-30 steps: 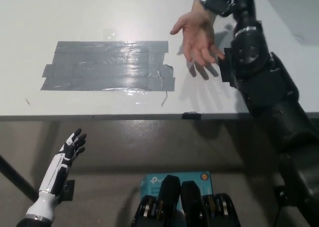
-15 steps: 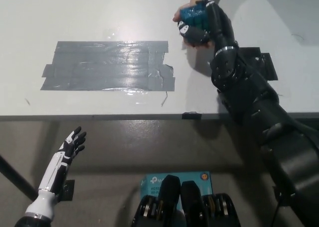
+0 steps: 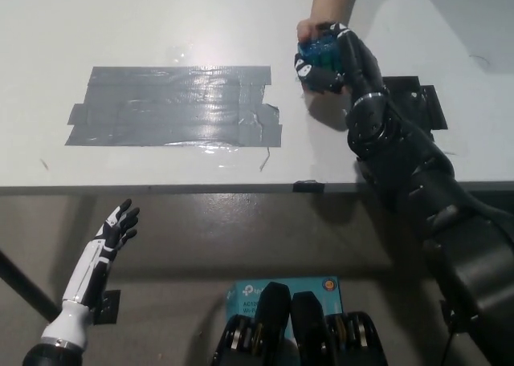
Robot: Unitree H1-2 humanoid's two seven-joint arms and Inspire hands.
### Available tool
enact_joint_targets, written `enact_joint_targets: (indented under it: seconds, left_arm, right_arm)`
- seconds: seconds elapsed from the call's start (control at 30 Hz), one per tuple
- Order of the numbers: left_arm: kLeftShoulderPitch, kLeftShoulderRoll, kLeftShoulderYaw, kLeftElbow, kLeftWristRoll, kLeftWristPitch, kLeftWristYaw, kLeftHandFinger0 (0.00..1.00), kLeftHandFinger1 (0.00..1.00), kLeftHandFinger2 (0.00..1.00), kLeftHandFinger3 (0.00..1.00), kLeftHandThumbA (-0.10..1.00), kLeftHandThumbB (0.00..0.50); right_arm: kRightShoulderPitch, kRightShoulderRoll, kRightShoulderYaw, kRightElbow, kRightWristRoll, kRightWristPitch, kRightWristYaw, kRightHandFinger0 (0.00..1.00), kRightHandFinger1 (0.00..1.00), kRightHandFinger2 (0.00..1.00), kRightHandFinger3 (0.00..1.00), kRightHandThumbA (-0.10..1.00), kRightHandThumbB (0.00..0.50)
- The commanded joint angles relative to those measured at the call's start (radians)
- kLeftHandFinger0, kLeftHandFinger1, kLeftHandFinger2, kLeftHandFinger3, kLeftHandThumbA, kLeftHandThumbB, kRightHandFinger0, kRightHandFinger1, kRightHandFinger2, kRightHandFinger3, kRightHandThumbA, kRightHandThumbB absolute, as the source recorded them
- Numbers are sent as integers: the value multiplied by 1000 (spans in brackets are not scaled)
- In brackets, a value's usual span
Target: A rubick's cube is kept in the black marked spot on the table and the robot uses its right arm to pick it up and hands it to a person
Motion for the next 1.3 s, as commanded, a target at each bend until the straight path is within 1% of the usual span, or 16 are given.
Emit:
enact_joint_targets:
  seconds: [0.0, 0.07, 0.3, 0.33, 0.4, 0.5, 0.53, 0.57, 0.63, 0.67, 0.77, 0.87, 0.97, 1.1, 1.13, 1.27]
  left_arm:
    - [-17, 24, 0, -28, -1, 2, -24, 1000, 1000, 1000, 1000, 1000, 211]
    - [-19, 22, 0, -19, 1, -4, -20, 1000, 1000, 1000, 1000, 1000, 216]
    - [-20, 22, 2, -18, -4, -2, -21, 1000, 1000, 1000, 1000, 1000, 203]
    - [-20, 22, 2, -18, -3, -1, -21, 1000, 1000, 1000, 1000, 1000, 201]
    - [-20, 23, 0, -12, 3, -2, -19, 1000, 1000, 1000, 1000, 1000, 200]
    - [-22, 23, -2, -11, 4, -3, -22, 1000, 1000, 1000, 1000, 1000, 194]
    - [-24, 24, -3, -9, 6, -11, -21, 1000, 1000, 1000, 1000, 1000, 193]
    - [-29, 25, -3, -7, 7, -15, -21, 1000, 1000, 1000, 1000, 1000, 193]
    - [-31, 25, -4, -9, 4, -11, -24, 1000, 1000, 1000, 1000, 1000, 192]
    - [-36, 26, -4, -10, 3, -1, -26, 1000, 1000, 1000, 1000, 1000, 196]
    - [-56, 27, -3, -9, 1, 6, -26, 1000, 1000, 1000, 1000, 1000, 198]
    - [-90, 30, -1, 2, -2, 13, -28, 1000, 1000, 1000, 1000, 1000, 196]
    - [-106, 29, 2, 14, -11, -4, -30, 1000, 1000, 1000, 1000, 1000, 189]
    - [-107, 27, 3, 12, -12, -1, -29, 1000, 1000, 1000, 1000, 1000, 204]
    - [-107, 27, 2, 16, -13, -2, -31, 1000, 1000, 1000, 1000, 1000, 206]
    - [-99, 26, 0, 19, -12, -2, -32, 1000, 1000, 1000, 1000, 1000, 206]
  right_arm:
    - [-53, -33, 4, 3, 16, 96, 197, 1000, 1000, 1000, 1000, 599, 500]
    - [-55, -38, -2, -4, 20, 88, 193, 1000, 1000, 1000, 1000, 683, 500]
    - [-87, -48, -16, -42, 26, 33, 144, 1000, 1000, 1000, 1000, 772, 500]
    - [-92, -51, -20, -51, 29, 20, 137, 1000, 1000, 1000, 1000, 832, 500]
    - [-108, -66, -30, -90, 32, -21, 113, 1000, 1000, 1000, 1000, 870, 500]
    - [-115, -84, -38, -138, 33, -32, 111, 1000, 1000, 1000, 1000, 875, 500]
    - [-101, -103, -51, -237, 35, -23, 114, 1000, 1000, 1000, 1000, 818, 500]
    - [-89, -114, -61, -306, 38, -14, 117, 1000, 1000, 1000, 1000, 807, 500]
    - [-51, -134, -72, -451, 35, 20, 134, 1000, 1000, 1000, 1000, 847, 500]
    - [-10, -157, -79, -612, 26, 62, 153, 1000, 1000, 1000, 1000, 835, 500]
    - [42, -186, -100, -827, 34, 107, 185, 1000, 1000, 1000, 1000, 809, 500]
    - [130, -229, -126, -1155, 48, 201, 246, 1000, 1000, 1000, 1000, 861, 500]
    - [250, -255, -157, -1435, 106, 254, 296, 1000, 1000, 1000, 1000, 809, 500]
    - [389, -278, -183, -1672, 155, 281, 320, 1000, 1000, 1000, 1000, 785, 477]
    - [442, -286, -190, -1744, 165, 269, 319, 1000, 1000, 1000, 1000, 810, 473]
    - [597, -290, -209, -1945, 181, 293, 317, 1000, 1000, 1000, 1000, 840, 499]
